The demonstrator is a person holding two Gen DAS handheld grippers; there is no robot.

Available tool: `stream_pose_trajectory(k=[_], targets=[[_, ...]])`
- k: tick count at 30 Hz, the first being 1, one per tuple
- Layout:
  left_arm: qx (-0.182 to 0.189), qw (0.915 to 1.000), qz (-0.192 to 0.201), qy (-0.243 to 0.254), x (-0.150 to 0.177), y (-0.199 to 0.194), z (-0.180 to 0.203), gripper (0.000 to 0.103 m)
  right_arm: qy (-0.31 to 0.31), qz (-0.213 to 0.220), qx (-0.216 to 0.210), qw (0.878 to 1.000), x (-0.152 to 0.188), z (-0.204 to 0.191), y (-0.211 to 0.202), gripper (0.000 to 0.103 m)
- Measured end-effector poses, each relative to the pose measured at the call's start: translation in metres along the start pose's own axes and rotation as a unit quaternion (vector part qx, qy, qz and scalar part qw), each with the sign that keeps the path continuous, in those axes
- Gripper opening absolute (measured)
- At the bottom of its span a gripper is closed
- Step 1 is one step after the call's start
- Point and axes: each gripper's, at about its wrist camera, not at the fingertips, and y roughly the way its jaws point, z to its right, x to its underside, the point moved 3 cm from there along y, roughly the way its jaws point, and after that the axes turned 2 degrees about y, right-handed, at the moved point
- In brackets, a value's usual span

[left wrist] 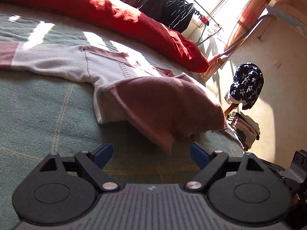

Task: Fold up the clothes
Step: 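Press and adjust the folded section with the left gripper, then grasp the pink ribbed hem of the folded section with the left gripper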

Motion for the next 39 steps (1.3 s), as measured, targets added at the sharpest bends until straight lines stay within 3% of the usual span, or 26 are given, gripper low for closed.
stream_pose_trajectory(k=[2,5,15,21,22,24,26,35,39], targets=[[0.001,0.9999,0.005,-0.012,0.0,0.015,0.002,0.084,0.007,0.004,-0.001,1.0,0.001,0.001,-0.003,0.103],[0.008,0.9987,0.022,-0.045,-0.002,0.032,-0.001,0.068,0.021,0.009,-0.003,1.0,0.003,0.007,-0.006,0.103],[0.04,0.9878,0.05,-0.142,0.005,0.078,-0.013,0.059,0.06,0.0,-0.019,0.998,0.013,0.022,0.011,0.103],[0.045,0.9901,0.059,-0.119,0.004,0.094,-0.002,0.056,0.074,0.001,-0.025,0.997,0.015,0.022,0.016,0.103],[0.041,0.9908,0.059,-0.115,0.003,0.094,-0.001,0.051,0.074,0.001,-0.025,0.997,0.015,0.022,0.015,0.103],[0.026,0.992,0.062,-0.107,0.004,0.089,0.001,0.022,0.074,0.001,-0.026,0.997,0.016,0.02,0.013,0.103],[0.018,0.993,0.066,-0.096,0.003,0.081,0.004,0.012,0.073,0.002,-0.027,0.997,0.017,0.018,0.011,0.102],[0.024,0.9926,0.106,-0.053,-0.005,0.018,0.028,0.006,0.065,0.015,-0.033,0.997,0.016,0.005,-0.003,0.102],[0.007,0.993,0.111,-0.04,-0.008,-0.009,0.028,0.005,0.058,0.023,-0.036,0.997,0.015,-0.002,-0.012,0.102]])
